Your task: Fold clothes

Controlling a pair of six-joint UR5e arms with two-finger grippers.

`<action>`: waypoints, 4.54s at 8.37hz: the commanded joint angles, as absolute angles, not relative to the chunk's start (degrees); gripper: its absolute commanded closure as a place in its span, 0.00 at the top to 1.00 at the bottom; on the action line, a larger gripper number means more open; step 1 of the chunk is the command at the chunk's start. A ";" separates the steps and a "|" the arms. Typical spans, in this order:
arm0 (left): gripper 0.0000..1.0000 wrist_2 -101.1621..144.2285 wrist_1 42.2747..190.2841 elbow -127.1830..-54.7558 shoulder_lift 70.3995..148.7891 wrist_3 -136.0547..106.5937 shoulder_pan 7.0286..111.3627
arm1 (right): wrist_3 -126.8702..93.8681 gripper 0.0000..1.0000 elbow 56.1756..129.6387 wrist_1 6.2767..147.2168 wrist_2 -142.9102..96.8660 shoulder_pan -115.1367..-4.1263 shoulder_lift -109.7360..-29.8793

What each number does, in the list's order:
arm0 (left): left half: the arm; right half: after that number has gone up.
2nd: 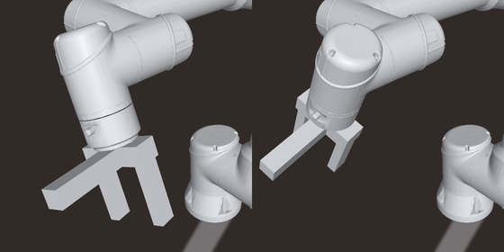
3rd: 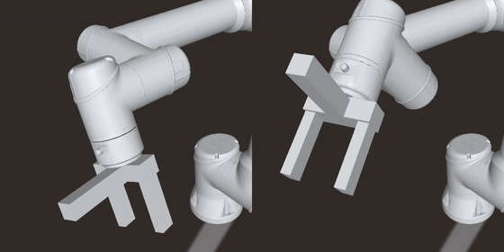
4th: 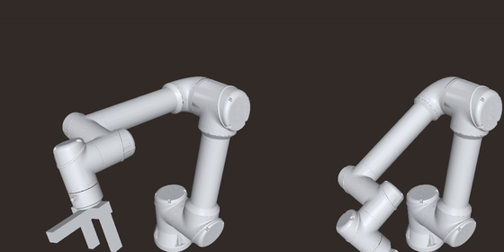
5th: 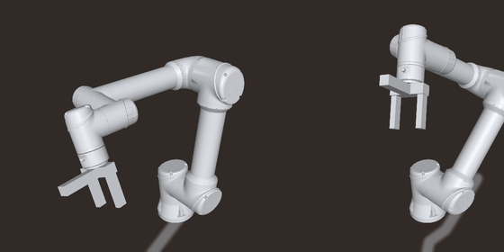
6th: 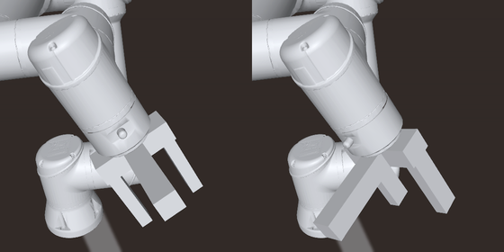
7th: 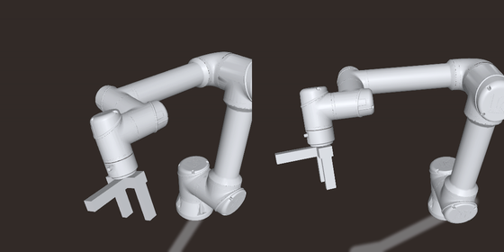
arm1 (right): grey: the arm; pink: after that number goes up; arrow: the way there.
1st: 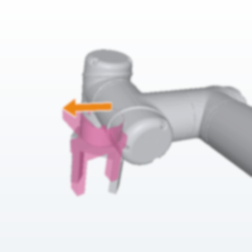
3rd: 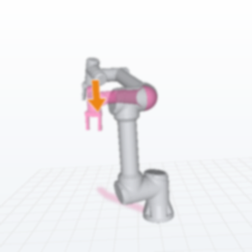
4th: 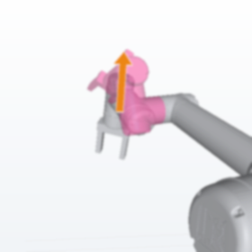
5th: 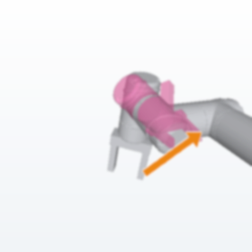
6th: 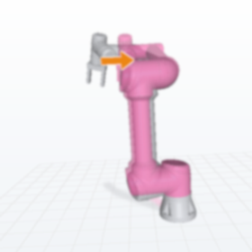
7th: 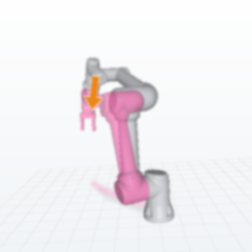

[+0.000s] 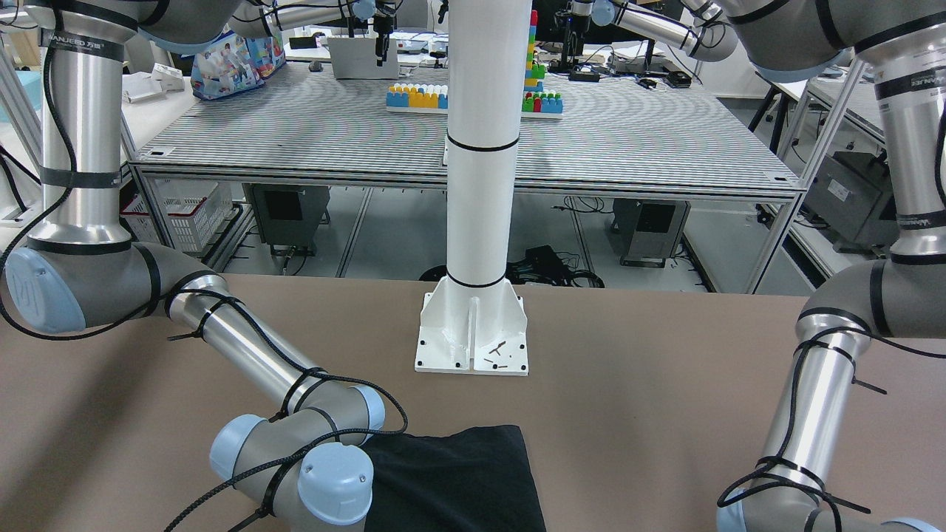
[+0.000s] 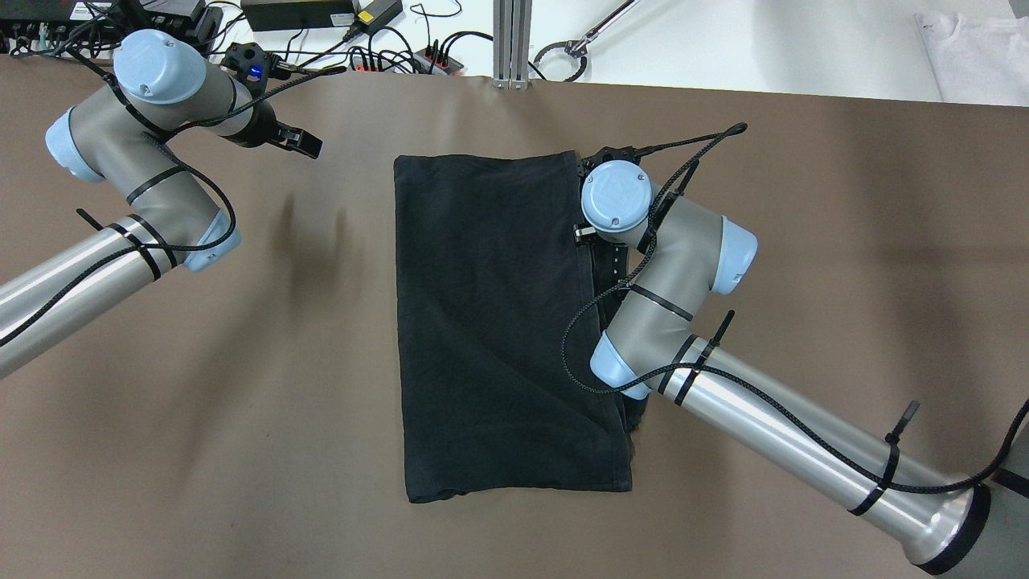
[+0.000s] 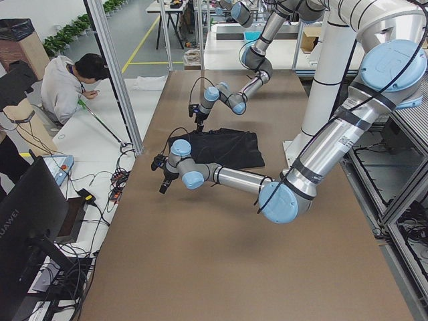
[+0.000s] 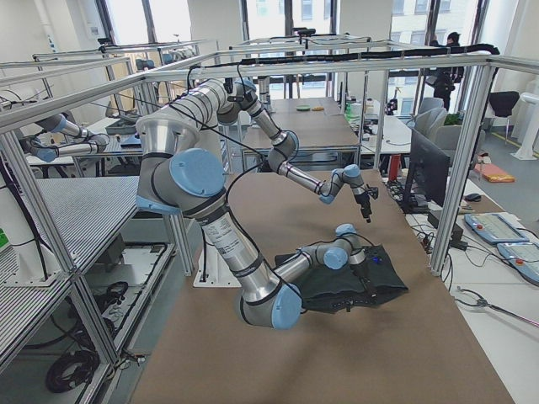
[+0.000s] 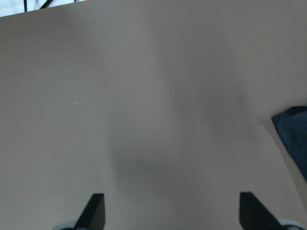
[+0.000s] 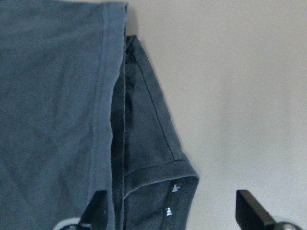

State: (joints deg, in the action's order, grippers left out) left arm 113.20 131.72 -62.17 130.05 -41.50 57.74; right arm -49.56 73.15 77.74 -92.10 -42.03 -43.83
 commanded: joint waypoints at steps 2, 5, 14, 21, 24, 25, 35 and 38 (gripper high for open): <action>1.00 114.08 131.84 -83.25 114.57 -59.37 52.93 | -67.08 0.94 80.14 73.59 -94.74 -42.19 -44.29; 1.00 112.34 132.01 -92.55 111.52 -76.33 42.93 | -83.90 0.93 80.42 63.65 -94.57 -41.49 -44.74; 0.42 104.24 132.28 -87.54 116.63 -80.68 33.84 | -84.20 0.93 80.60 63.46 -94.31 -40.69 -47.02; 0.15 103.71 132.19 -85.96 118.48 -80.51 32.61 | -83.94 0.93 80.42 61.08 -94.22 -40.61 -48.34; 0.00 100.72 132.19 -86.04 118.39 -80.33 31.46 | -84.02 0.93 80.42 61.08 -94.13 -40.25 -48.25; 0.00 101.51 132.19 -86.65 118.04 -78.94 32.25 | -84.02 0.93 80.51 61.08 -94.13 -40.25 -48.25; 1.00 105.47 132.45 -98.77 109.01 -70.74 38.85 | -85.69 0.94 82.25 61.08 -91.43 -36.32 -48.78; 1.00 104.42 132.71 -106.06 103.12 -86.35 36.93 | -97.08 0.94 85.42 61.08 -85.11 -28.68 -49.31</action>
State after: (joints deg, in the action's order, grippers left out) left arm 104.92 132.58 -101.51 106.67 -77.09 38.37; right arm -90.12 83.37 61.02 -89.39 -33.55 -49.09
